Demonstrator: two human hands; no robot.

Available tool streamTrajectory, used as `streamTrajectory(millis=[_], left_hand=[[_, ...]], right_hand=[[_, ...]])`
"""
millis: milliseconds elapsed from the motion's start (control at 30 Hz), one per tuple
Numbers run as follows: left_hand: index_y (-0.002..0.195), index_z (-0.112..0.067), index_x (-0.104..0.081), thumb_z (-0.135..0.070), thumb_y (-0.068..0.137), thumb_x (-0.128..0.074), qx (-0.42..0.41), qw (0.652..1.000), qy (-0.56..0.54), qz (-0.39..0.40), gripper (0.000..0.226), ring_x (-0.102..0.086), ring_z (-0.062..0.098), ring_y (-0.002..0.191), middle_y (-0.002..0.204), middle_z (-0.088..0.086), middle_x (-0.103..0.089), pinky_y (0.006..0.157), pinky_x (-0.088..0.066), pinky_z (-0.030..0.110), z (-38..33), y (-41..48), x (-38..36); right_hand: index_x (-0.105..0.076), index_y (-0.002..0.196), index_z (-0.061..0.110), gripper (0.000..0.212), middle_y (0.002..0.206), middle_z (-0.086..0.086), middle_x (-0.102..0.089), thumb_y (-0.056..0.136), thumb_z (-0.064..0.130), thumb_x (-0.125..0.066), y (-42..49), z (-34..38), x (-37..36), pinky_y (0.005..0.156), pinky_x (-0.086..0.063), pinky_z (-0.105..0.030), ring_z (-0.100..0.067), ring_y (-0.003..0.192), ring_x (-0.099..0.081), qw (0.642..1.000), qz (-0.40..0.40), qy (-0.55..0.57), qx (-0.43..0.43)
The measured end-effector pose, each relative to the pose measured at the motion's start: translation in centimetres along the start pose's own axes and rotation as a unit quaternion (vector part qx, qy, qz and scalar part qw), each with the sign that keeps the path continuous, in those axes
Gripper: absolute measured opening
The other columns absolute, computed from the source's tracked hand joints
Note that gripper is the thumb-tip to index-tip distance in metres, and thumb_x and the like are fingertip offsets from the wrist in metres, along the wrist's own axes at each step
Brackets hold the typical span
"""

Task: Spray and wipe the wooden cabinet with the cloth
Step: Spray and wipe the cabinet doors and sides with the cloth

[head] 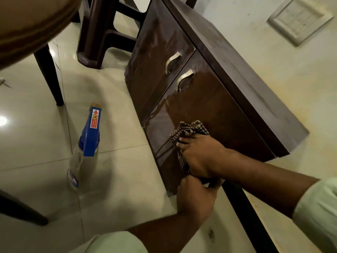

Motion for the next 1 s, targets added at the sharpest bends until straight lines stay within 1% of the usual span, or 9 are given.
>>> streamTrajectory(millis=[100, 167, 267, 367, 500, 700, 767, 833, 1000], left_hand=[[0.104, -0.020, -0.071, -0.093, 0.042, -0.029, -0.010, 1.000, 0.018, -0.009, 0.105, -0.065, 0.020, 0.099, 0.101, -0.002, -0.072, 0.086, -0.051, 0.033, -0.2, -0.1, 0.1], [0.107, -0.022, -0.070, -0.098, 0.041, -0.032, -0.017, 1.000, 0.019, 0.000, 0.108, -0.064, 0.018, 0.103, 0.105, -0.004, -0.071, 0.088, -0.050, 0.032, -0.4, 0.0, 0.3], [0.111, -0.026, -0.067, -0.098, 0.035, -0.021, -0.011, 1.000, 0.013, 0.010, 0.116, -0.060, 0.016, 0.108, 0.111, -0.007, -0.069, 0.093, -0.048, 0.033, -0.5, 0.0, 0.7], [0.128, -0.029, -0.058, -0.095, 0.034, -0.015, -0.022, 0.999, 0.038, 0.017, 0.123, -0.057, 0.015, 0.117, 0.129, -0.008, -0.061, 0.096, -0.047, 0.033, -0.8, 0.0, 1.4], [0.135, -0.028, -0.052, -0.094, 0.028, 0.000, -0.018, 0.996, 0.092, 0.009, 0.136, -0.058, 0.020, 0.116, 0.133, -0.004, -0.059, 0.094, -0.048, 0.032, -0.7, 0.3, 2.0], [0.130, -0.034, -0.056, -0.091, 0.053, -0.043, -0.017, 0.996, 0.083, 0.021, 0.096, -0.057, 0.020, 0.117, 0.134, -0.008, -0.058, 0.095, -0.047, 0.033, -0.5, 0.2, 1.8], [0.121, -0.031, -0.063, -0.081, 0.065, -0.056, -0.005, 0.996, 0.087, 0.025, 0.076, -0.058, 0.022, 0.113, 0.123, -0.005, -0.065, 0.092, -0.048, 0.033, -0.4, 0.3, 1.8], [0.110, -0.026, -0.067, -0.073, 0.070, -0.061, 0.016, 0.996, 0.092, 0.016, 0.062, -0.059, 0.023, 0.109, 0.110, -0.001, -0.069, 0.089, -0.047, 0.031, -0.5, 0.3, 1.8], [0.116, -0.017, -0.061, -0.068, 0.075, -0.059, 0.048, 0.991, 0.126, 0.015, 0.065, -0.055, 0.024, 0.116, 0.117, 0.006, -0.062, 0.094, -0.041, 0.030, -1.2, -0.3, 1.9]], right_hand=[[-0.050, 0.136, 0.007, 0.055, 0.151, -0.007, -0.038, 0.090, 0.036, -0.043, 0.9, -0.6, 0.5, 0.118, -0.011, -0.036, -0.021, 0.141, -0.029, 1.000, 0.008, 0.010, 0.001], [-0.047, 0.138, 0.007, 0.054, 0.153, -0.007, -0.035, 0.091, 0.034, -0.042, 1.9, -1.0, 0.8, 0.118, -0.009, -0.035, -0.020, 0.143, -0.026, 1.000, 0.006, 0.000, 0.005], [-0.045, 0.139, 0.007, 0.055, 0.152, -0.007, -0.036, 0.092, 0.035, -0.041, 4.7, -1.9, 1.1, 0.119, -0.014, -0.037, -0.021, 0.142, -0.028, 1.000, -0.007, -0.014, 0.000], [-0.045, 0.140, 0.007, 0.058, 0.149, -0.007, -0.040, 0.094, 0.042, -0.042, 9.0, -3.7, 2.0, 0.116, -0.022, -0.040, -0.023, 0.139, -0.033, 0.999, -0.025, -0.025, -0.029], [-0.047, 0.138, 0.010, 0.054, 0.149, -0.005, -0.041, 0.095, 0.042, -0.039, 11.9, -4.9, 2.9, 0.116, -0.020, -0.039, -0.023, 0.139, -0.033, 0.996, -0.049, -0.057, -0.045], [-0.041, 0.142, 0.008, 0.058, 0.152, -0.006, -0.035, 0.095, 0.042, -0.040, 9.8, -3.5, 1.9, 0.118, -0.016, -0.037, -0.022, 0.142, -0.027, 0.997, -0.039, -0.048, -0.036], [-0.042, 0.142, 0.008, 0.059, 0.152, -0.005, -0.035, 0.094, 0.041, -0.042, 8.4, -2.6, 1.4, 0.118, -0.016, -0.037, -0.021, 0.142, -0.027, 0.999, -0.024, -0.029, -0.026], [-0.042, 0.142, 0.007, 0.060, 0.152, -0.006, -0.035, 0.092, 0.039, -0.042, 6.7, -1.3, 0.5, 0.118, -0.013, -0.038, -0.021, 0.142, -0.027, 1.000, -0.007, -0.018, -0.013], [-0.039, 0.143, 0.006, 0.063, 0.149, -0.012, -0.039, 0.088, 0.037, -0.044, 4.8, 0.6, -1.3, 0.120, -0.007, -0.043, -0.024, 0.141, -0.029, 0.999, 0.039, 0.000, 0.005]])
Point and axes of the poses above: each hand's wrist, its own y-axis towards the middle knuckle, its own x-axis out of the back of the hand, z = x × y, the point moved 2 cm from there along y, towards the middle knuckle
